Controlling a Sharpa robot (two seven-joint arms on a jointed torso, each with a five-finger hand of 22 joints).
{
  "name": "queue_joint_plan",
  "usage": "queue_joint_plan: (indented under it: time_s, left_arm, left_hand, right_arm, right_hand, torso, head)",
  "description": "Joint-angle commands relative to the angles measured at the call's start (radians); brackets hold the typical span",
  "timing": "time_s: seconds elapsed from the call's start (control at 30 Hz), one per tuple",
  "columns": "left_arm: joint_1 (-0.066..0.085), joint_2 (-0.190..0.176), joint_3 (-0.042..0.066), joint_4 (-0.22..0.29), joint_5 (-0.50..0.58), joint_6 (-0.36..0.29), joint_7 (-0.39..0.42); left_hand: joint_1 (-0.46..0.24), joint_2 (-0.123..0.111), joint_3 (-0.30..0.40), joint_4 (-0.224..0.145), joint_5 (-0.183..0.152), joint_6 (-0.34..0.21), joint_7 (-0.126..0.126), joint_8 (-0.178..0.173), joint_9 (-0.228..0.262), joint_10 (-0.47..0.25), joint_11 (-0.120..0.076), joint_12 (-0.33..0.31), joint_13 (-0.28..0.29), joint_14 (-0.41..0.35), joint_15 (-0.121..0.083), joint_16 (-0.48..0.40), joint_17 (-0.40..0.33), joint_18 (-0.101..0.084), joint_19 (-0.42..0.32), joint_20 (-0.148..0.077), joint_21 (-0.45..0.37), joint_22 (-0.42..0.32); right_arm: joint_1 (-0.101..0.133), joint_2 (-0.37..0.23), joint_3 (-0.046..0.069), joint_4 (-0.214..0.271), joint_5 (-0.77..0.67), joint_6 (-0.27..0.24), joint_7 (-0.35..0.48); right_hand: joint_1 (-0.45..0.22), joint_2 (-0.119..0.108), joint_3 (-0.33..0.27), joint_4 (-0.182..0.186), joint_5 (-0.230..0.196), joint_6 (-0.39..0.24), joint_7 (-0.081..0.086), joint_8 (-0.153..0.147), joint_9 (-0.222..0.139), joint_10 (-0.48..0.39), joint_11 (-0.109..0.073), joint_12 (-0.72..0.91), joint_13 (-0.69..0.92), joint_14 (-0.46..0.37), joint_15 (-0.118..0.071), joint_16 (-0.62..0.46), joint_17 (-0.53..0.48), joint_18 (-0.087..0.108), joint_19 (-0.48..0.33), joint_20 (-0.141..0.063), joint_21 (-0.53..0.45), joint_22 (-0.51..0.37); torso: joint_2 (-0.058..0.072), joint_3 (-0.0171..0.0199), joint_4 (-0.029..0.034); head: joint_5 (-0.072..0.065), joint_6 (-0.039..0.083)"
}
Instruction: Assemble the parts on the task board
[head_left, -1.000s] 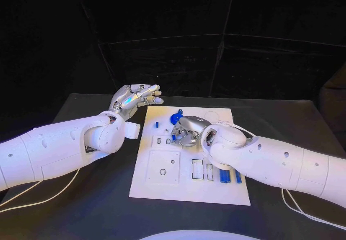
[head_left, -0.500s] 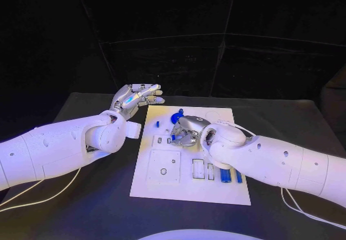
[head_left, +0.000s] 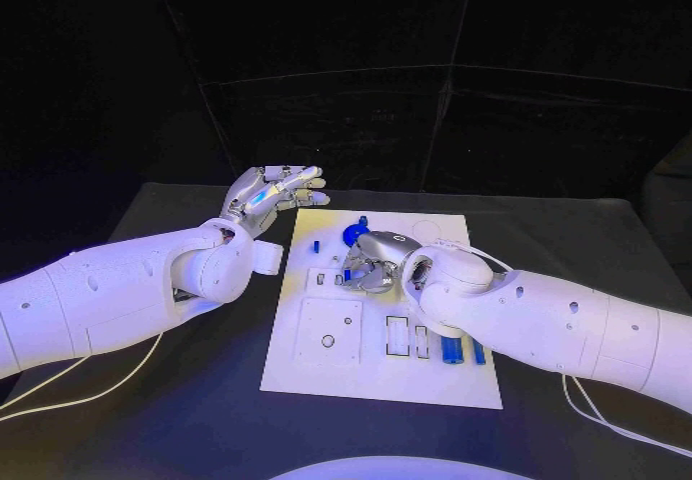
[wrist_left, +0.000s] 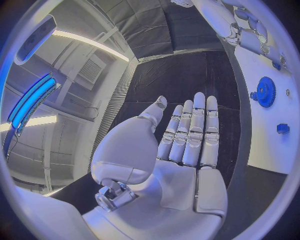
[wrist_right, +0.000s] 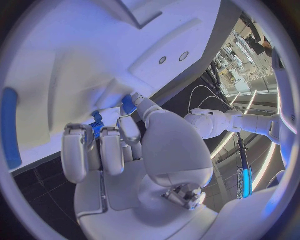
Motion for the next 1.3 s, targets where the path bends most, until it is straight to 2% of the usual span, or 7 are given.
queue_joint_plan:
  time_s: [0.03, 0.43, 0.77, 0.97, 1.13, 1.3]
  left_arm:
    - [0.002, 0.001, 0.001, 0.0, 0.001, 0.013, 0.004]
    - [0.002, 0.003, 0.001, -0.003, 0.001, 0.014, 0.003]
    - [0.002, 0.004, 0.001, -0.004, 0.001, 0.015, 0.001]
    - [0.002, 0.004, 0.001, -0.005, 0.001, 0.015, 0.001]
    - [0.002, 0.004, 0.001, -0.005, 0.001, 0.016, 0.001]
    - [0.002, 0.005, 0.001, -0.006, 0.001, 0.013, 0.005]
  left_hand:
    - [-0.009, -0.003, 0.003, -0.005, -0.003, -0.001, 0.004, -0.006, -0.001, 0.003, 0.002, -0.005, -0.001, 0.003, 0.005, -0.005, 0.001, 0.015, 0.008, 0.001, -0.005, -0.002]
    - [-0.009, -0.003, 0.003, -0.005, -0.003, -0.001, 0.004, -0.006, -0.001, 0.003, 0.002, -0.005, -0.001, 0.003, 0.005, -0.005, 0.001, 0.015, 0.008, 0.001, -0.005, -0.002]
    - [-0.009, -0.003, 0.003, -0.005, -0.003, -0.001, 0.004, -0.006, -0.001, 0.003, 0.002, -0.005, -0.001, 0.003, 0.005, -0.005, 0.001, 0.015, 0.008, 0.001, -0.005, -0.002]
    - [-0.009, -0.003, 0.004, -0.005, -0.003, -0.001, 0.004, -0.007, -0.001, 0.003, 0.002, -0.006, -0.001, 0.003, 0.005, -0.006, 0.001, 0.014, 0.008, 0.001, -0.005, -0.003]
    - [-0.009, -0.003, 0.004, -0.005, -0.003, -0.001, 0.004, -0.007, -0.001, 0.003, 0.002, -0.006, -0.001, 0.003, 0.005, -0.006, 0.001, 0.014, 0.008, 0.001, -0.005, -0.003]
    - [-0.01, -0.003, 0.004, -0.005, -0.003, -0.001, 0.004, -0.007, -0.001, 0.003, 0.002, -0.006, -0.001, 0.003, 0.005, -0.007, 0.001, 0.014, 0.008, 0.001, -0.006, -0.003]
  right_arm:
    - [-0.003, -0.004, -0.003, -0.001, -0.009, 0.035, -0.013]
    - [-0.003, -0.005, -0.004, 0.0, -0.014, 0.035, -0.017]
    - [-0.004, -0.004, -0.004, 0.001, -0.018, 0.021, -0.018]
    - [-0.004, -0.004, -0.004, 0.0, -0.018, 0.013, -0.016]
    - [-0.004, -0.004, -0.004, 0.001, -0.018, -0.008, -0.014]
    - [-0.005, -0.005, -0.004, 0.005, -0.016, -0.061, 0.002]
  right_hand:
    - [-0.003, -0.013, 0.001, 0.004, -0.006, -0.008, 0.003, -0.009, -0.001, -0.009, 0.003, -0.008, -0.004, 0.067, 0.01, -0.003, 0.08, -0.007, 0.01, 0.004, 0.002, 0.13]
    - [-0.012, -0.032, -0.002, 0.004, -0.005, -0.03, 0.01, -0.023, -0.003, -0.023, 0.01, -0.025, -0.019, 0.065, 0.015, -0.007, 0.074, -0.005, 0.005, 0.008, -0.001, 0.123]
    - [-0.033, -0.064, -0.024, 0.011, 0.029, -0.068, 0.018, -0.041, -0.004, -0.034, 0.018, -0.034, -0.027, 0.064, 0.023, -0.011, 0.068, -0.004, 0.0, 0.015, -0.005, 0.117]
    - [-0.04, -0.07, -0.034, 0.016, 0.033, -0.077, 0.02, -0.044, -0.003, -0.035, 0.02, -0.033, -0.026, 0.064, 0.024, -0.011, 0.068, -0.003, -0.002, 0.017, -0.006, 0.115]
    - [-0.053, -0.081, -0.054, 0.026, 0.026, -0.093, 0.022, -0.049, -0.002, -0.039, 0.023, -0.035, -0.028, 0.062, 0.027, -0.015, 0.063, -0.002, -0.007, 0.02, -0.01, 0.109]
    - [-0.071, -0.093, -0.094, 0.046, 0.028, -0.128, 0.03, -0.059, -0.003, -0.041, 0.03, -0.031, -0.026, 0.06, 0.032, -0.021, 0.053, 0.002, -0.017, 0.024, -0.017, 0.095]
  torso:
    - [0.0, 0.0002, -0.0014]
    - [0.001, 0.0002, -0.0008]
    - [0.001, 0.0, -0.0008]
    - [0.0, -0.0001, -0.0004]
    - [0.0, -0.0002, -0.0008]
    - [0.0, -0.0001, -0.0007]
  head:
    - [0.0, -0.002]
    - [-0.002, -0.003]
    - [-0.003, -0.004]
    - [-0.003, -0.003]
    - [-0.004, -0.004]
    - [-0.004, -0.004]
